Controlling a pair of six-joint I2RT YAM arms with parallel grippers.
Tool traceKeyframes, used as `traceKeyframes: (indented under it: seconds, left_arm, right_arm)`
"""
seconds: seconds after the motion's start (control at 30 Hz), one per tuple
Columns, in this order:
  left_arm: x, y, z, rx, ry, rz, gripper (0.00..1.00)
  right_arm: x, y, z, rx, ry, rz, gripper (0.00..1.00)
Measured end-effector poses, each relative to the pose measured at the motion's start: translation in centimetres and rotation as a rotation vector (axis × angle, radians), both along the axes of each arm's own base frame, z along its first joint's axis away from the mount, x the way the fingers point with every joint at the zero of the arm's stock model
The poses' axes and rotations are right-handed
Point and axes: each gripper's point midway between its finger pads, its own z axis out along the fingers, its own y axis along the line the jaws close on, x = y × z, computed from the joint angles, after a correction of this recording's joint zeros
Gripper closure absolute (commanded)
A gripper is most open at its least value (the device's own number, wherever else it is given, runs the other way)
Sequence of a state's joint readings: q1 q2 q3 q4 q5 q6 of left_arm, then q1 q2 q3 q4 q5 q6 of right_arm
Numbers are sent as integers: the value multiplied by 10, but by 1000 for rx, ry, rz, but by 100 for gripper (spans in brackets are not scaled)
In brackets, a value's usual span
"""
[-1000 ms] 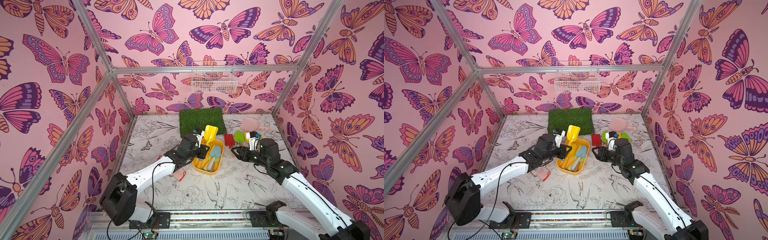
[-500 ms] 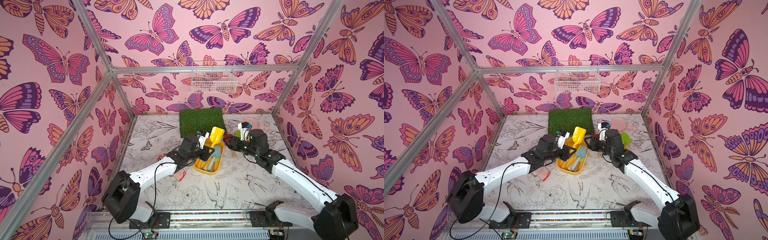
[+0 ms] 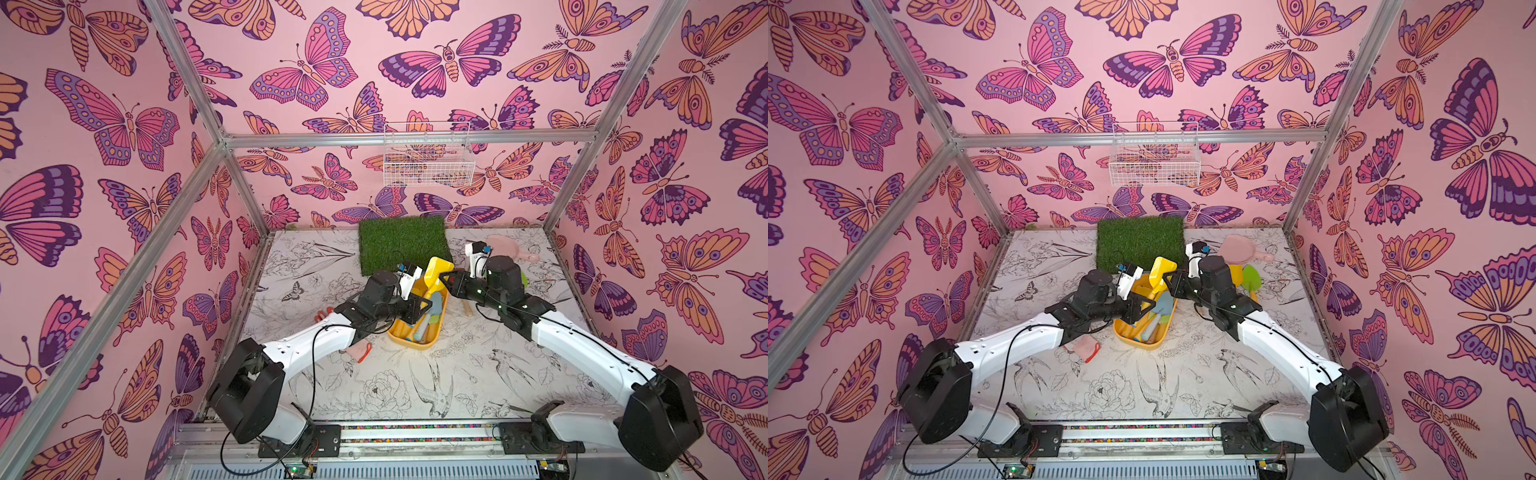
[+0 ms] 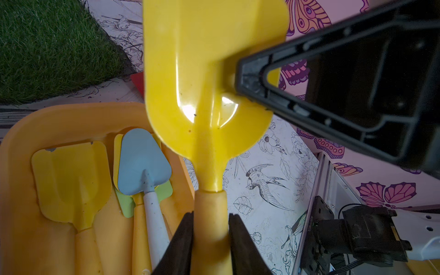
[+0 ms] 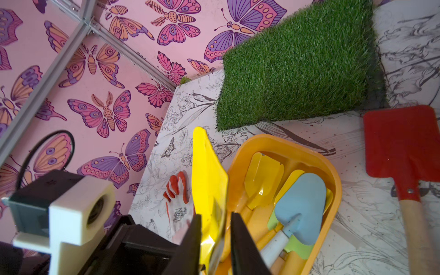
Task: Take the shovel out of the storage box
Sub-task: Place the shovel at the center of the board.
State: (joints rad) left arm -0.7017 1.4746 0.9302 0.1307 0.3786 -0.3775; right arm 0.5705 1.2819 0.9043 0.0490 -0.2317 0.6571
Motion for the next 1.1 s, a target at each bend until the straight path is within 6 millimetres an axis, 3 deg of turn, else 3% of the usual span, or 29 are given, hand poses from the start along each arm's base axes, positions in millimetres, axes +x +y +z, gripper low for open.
traceKeyframes:
  seconds: [0.07,0.2,0.27,0.53,0.8,1.1]
  left_arm:
    - [0,-1,0,0,-5,-1,96]
    - [0,-1,0,0,-4,0,68]
    - [0,-2,-1,-2,-2,-5,60]
    - [-4,-1,-6,-4,2,-12,42]
    - [-10,14,-15,31,-21,20,33]
    - [-10,23,-15,53,-53,44,33]
  right_arm:
    - [1,-1,0,-2,-2,-13,100]
    - [2,-2,-1,-14,-3,-24,100]
    - [2,-4,-3,-29,-6,-30,100]
    - [3,-32,-18,-222,0,-79,100]
    - [15,-100,-24,-405,-20,-168,100]
    - [30,-210,-42,-595,53,-339,100]
